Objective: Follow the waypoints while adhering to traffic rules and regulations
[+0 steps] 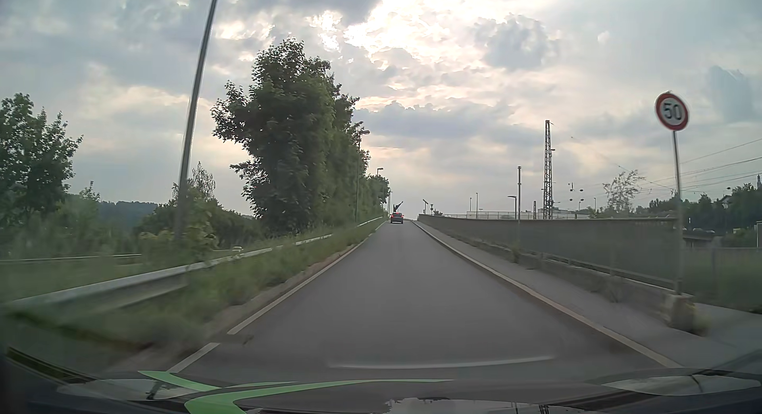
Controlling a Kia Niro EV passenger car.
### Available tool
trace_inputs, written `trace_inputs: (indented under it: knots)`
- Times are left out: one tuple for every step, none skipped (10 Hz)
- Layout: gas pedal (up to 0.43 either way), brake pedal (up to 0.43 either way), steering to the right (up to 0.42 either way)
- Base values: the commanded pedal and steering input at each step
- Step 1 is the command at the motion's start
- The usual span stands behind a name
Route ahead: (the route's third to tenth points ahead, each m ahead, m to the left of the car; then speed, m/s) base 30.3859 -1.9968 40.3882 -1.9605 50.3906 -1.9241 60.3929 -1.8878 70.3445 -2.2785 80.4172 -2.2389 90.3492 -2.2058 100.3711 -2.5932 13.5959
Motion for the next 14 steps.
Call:
trace_inputs:
  knots:
    - [0.000, 0.000, 0.004]
    - [0.039, 0.000, 0.004]
    - [0.047, 0.000, 0.004]
    - [0.047, 0.000, 0.004]
    - [0.047, 0.000, 0.004]
    - [0.047, 0.000, 0.004]
    - [0.047, 0.000, 0.004]
    - [0.047, 0.000, 0.004]
    - [0.059, 0.000, 0.004]
    - [0.059, 0.000, 0.004]
    - [0.067, 0.000, 0.004]
    - [0.067, 0.000, 0.004]
    - [0.079, 0.000, 0.004]
    - [0.087, 0.000, 0.004]
